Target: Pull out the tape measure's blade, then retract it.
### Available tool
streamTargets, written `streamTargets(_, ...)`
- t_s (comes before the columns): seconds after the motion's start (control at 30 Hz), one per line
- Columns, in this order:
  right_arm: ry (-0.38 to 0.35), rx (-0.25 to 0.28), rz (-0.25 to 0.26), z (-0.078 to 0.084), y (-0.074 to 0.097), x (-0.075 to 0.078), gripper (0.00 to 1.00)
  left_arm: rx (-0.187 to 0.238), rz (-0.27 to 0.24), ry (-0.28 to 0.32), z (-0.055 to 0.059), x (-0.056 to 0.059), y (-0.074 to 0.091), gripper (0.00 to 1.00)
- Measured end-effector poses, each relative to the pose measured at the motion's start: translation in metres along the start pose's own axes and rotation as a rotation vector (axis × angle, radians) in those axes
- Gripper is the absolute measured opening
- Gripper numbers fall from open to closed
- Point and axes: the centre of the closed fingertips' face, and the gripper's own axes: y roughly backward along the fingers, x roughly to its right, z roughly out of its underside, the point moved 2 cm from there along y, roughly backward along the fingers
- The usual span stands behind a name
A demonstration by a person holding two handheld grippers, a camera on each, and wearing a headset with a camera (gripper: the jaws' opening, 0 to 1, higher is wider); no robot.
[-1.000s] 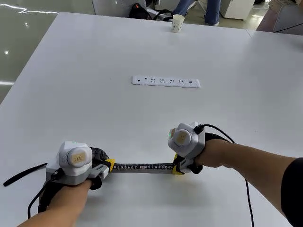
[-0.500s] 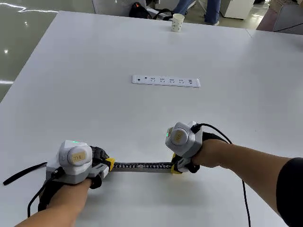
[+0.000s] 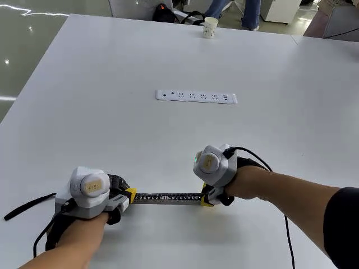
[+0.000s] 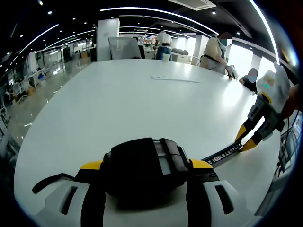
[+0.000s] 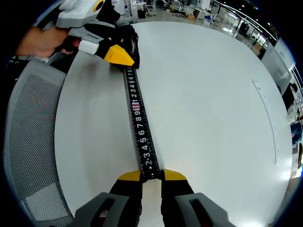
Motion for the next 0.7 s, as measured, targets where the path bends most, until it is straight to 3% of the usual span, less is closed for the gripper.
streamTargets(0.7,-0.006,0.003,-0.002,-0.006,-0.0017,-0.0008,0.11,-0.003,0.003,-0.002,-0.0002,-0.0011,-0.0018,0.65)
